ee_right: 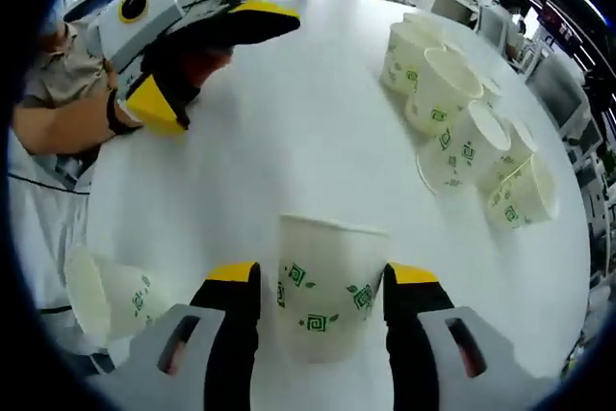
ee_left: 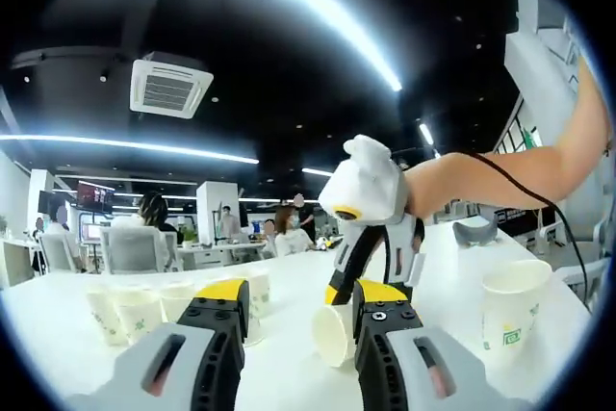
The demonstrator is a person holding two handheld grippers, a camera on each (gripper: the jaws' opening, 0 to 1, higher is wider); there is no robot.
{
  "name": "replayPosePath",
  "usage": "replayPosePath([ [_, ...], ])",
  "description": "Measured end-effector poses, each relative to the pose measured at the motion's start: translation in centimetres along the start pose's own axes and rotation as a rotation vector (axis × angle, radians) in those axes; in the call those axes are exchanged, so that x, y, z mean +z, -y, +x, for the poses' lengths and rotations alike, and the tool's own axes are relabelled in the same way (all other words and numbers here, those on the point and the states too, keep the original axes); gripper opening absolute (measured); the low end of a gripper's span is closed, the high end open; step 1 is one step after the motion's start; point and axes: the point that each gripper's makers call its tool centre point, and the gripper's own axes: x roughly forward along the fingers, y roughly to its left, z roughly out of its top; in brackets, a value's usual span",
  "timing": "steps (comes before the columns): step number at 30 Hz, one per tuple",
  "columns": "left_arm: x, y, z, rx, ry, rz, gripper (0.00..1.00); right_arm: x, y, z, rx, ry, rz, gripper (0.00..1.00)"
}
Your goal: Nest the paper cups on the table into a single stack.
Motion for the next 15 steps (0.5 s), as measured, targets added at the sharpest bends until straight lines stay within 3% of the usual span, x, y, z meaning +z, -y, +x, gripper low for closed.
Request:
replayPosePath([
  [8,0.0,-0.2,0.0,0.002,0.002,-0.003,0.46,-0.1,0.7,-0.7,-0.032,0.026,-0.001,0.46],
  [15,-0.1,0.1,0.1,0.005,0.000,-0.006,0.46,0.8,1.5,-3.5,-0.060,0.257,0.041,0.46],
])
